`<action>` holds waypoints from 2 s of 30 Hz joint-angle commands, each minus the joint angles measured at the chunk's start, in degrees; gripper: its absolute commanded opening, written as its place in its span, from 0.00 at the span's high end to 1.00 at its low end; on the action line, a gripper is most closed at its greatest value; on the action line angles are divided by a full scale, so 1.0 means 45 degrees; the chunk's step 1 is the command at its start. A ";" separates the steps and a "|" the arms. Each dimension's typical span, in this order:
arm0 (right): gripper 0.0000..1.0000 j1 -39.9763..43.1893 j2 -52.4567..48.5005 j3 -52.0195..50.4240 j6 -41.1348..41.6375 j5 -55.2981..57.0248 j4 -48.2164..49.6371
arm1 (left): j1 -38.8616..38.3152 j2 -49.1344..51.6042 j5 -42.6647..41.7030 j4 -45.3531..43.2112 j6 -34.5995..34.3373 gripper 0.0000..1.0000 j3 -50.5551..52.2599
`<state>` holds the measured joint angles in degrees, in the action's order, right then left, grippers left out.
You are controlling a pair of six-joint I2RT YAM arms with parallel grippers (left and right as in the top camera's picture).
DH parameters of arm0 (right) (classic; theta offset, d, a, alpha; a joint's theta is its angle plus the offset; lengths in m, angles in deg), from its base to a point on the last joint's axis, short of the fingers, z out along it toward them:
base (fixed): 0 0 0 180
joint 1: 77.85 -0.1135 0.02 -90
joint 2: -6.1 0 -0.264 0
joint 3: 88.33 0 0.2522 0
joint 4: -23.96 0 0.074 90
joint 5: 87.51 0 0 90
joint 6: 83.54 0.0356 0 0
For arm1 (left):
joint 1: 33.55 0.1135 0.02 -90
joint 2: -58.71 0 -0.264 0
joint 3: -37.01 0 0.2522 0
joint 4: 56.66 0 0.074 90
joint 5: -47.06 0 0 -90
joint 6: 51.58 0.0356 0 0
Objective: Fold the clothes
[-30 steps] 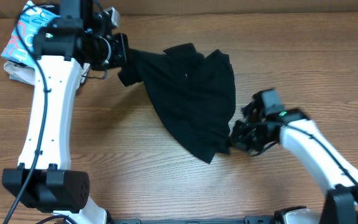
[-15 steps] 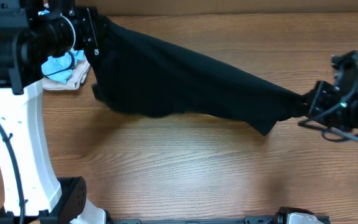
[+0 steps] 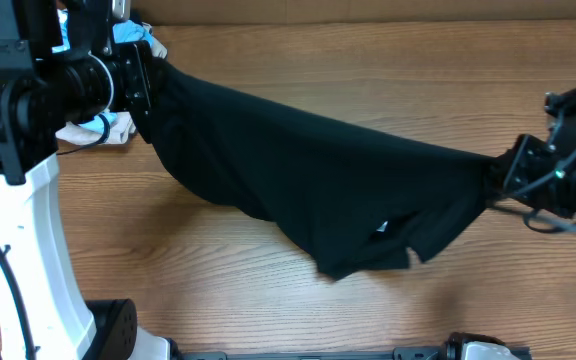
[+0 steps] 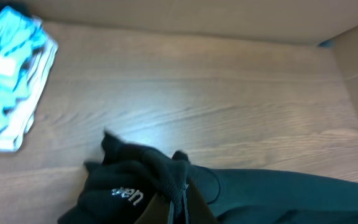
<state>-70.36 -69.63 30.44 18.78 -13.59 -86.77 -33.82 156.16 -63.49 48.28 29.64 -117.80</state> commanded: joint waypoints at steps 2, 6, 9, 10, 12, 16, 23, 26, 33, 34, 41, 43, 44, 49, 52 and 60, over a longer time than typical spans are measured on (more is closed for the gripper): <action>0.96 0.0068 -0.1122 -0.1331 -0.0155 0.0709 0.0631 | 0.0049 0.0869 0.0801 0.0015 0.0253 0.96 0.0748; 0.96 0.0068 -0.2341 -0.2735 -0.0189 0.0714 0.2278 | -0.0151 0.1962 0.0806 -0.0010 0.0325 0.96 0.1253; 0.96 0.0068 -0.3463 -0.3570 -0.0189 0.0709 0.3580 | -0.0481 0.2827 0.0962 -0.0039 0.0588 0.96 0.1409; 0.96 0.0068 -0.3818 -0.3730 -0.0189 0.0709 0.3934 | -0.0597 0.3109 0.1073 -0.0034 0.0593 0.96 0.1409; 0.96 0.0068 -0.4731 -0.3925 -0.0432 0.0699 0.4726 | -0.0874 0.3730 0.1365 -0.0063 0.0588 0.96 0.1409; 0.96 0.0068 -0.6081 -0.3925 -0.0529 0.0656 0.6076 | -0.1409 0.4843 0.1715 -0.0340 0.0588 0.96 0.1409; 0.43 0.0068 -0.6416 -0.3648 -0.0763 -0.0801 0.6853 | -0.1719 0.6130 0.1690 -0.0690 0.0573 0.96 0.1409; 0.43 -0.0107 -0.6339 -0.3628 -0.1083 -0.2050 0.6159 | -0.1715 0.6178 0.1705 -0.0729 0.0578 0.96 0.1409; 0.42 -0.2050 -0.6343 -0.4809 -0.1467 -0.1758 0.5999 | -0.1685 0.6173 0.1705 -0.0918 0.0573 0.96 0.1404; 0.42 -0.2317 -0.6343 -0.5100 -0.1467 -0.1622 0.6198 | -0.1685 0.6173 0.1700 -0.0942 0.0573 0.96 0.1404; 0.38 -0.4031 -0.6343 -0.7529 -0.1103 -0.0384 0.8684 | -0.1685 0.6173 0.1705 -0.0986 0.0578 0.96 0.1404; 0.38 -0.4163 -0.6343 -0.8014 -0.0578 0.0335 0.9224 | -0.1685 0.6173 0.1705 -0.0991 0.0578 0.96 0.1404; 0.38 -0.4163 -0.6343 -0.8208 -0.0442 0.0559 0.9447 | -0.1685 0.6173 0.1705 -0.0991 0.0578 0.96 0.1404; 0.38 -0.4163 -0.6348 -0.8986 -0.0350 0.0656 1.0414 | -0.1685 0.6173 0.1705 -0.0991 0.0578 0.96 0.1404; 0.38 -0.4163 -0.6348 -0.9466 -0.0345 0.0588 1.1050 | -0.1685 0.6173 0.1705 -0.0991 0.0578 0.96 0.1404; 0.49 -0.4163 -0.6348 -1.0015 -0.0049 0.0107 1.2376 | -0.1685 0.6173 0.1705 -0.0991 0.0578 0.96 0.1404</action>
<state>-89.11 -98.52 -13.38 17.73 -12.10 -32.65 -41.71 183.99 -56.33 44.06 31.17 -111.33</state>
